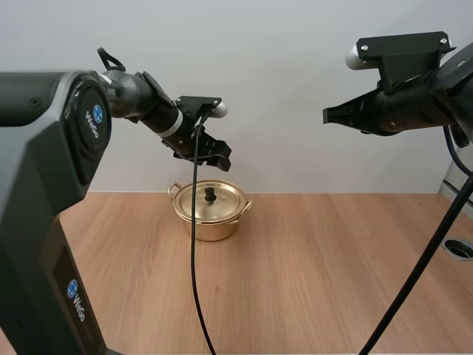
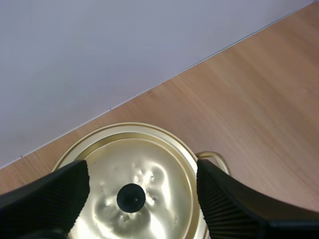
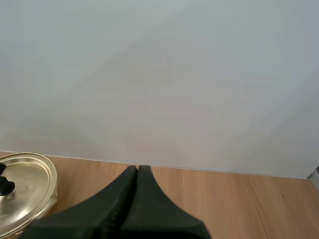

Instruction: Open the pot, put the car inside, and close it

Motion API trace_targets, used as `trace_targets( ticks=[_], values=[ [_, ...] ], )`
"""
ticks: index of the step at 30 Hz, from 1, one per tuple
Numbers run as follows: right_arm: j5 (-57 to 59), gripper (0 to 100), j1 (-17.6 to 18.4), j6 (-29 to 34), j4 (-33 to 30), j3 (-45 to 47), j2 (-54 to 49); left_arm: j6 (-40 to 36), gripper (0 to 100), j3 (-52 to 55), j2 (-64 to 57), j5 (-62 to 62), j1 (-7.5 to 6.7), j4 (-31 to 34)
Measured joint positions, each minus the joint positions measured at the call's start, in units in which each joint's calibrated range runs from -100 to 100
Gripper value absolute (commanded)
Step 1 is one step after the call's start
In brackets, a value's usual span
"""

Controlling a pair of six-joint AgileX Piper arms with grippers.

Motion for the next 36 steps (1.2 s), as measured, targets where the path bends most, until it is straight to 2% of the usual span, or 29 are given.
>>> trace_targets(
  ticks=[6, 11, 15, 18, 20, 23, 28, 31, 36],
  values=[
    [-4.12, 0, 0.00, -3.19, 0.25, 0.00, 0.00, 8.68, 100, 8.08, -12.27, 6.98, 2.77, -10.26],
    [-3.83, 0, 0.00, -3.17, 0.64, 0.00, 0.00, 14.69, 100, 16.14, -21.77, 7.77, 5.42, -18.87],
    [-4.98, 0, 0.00, -5.01, 3.42, 0.00, 0.00, 15.59, 100, 21.19, -29.47, 3.82, 7.33, -25.72],
    [-9.40, 0, 0.00, -7.42, 6.33, 0.00, 0.00, 13.81, 100, 24.74, -35.09, -1.82, 8.46, -28.44],
    [-12.87, 0, 0.00, -8.55, 7.74, 0.39, 0.00, 11.44, 100, 26.14, -39.01, -3.72, 8.34, -28.87],
    [-16.51, 0, 0.00, -9.91, 10.15, 1.72, -0.90, 6.78, 100, 29.20, -44.57, -8.55, 6.99, -27.16],
    [-17.21, 0, 0.00, -15.37, 17.23, 6.71, -4.05, -0.71, 100, 38.94, -54.03, -22.36, 2.72, -18.82],
    [-16.73, 0, 0.00, -18.20, 21.09, 11.16, -6.53, -5.02, 100, 44.82, -60.02, -29.64, 0.81, -13.86],
    [-10.21, 0, 0.00, -18.80, 21.03, 19.19, -9.16, -12.50, 100, 54.92, -69.14, -38.03, 0.54, -5.63]
  ],
)
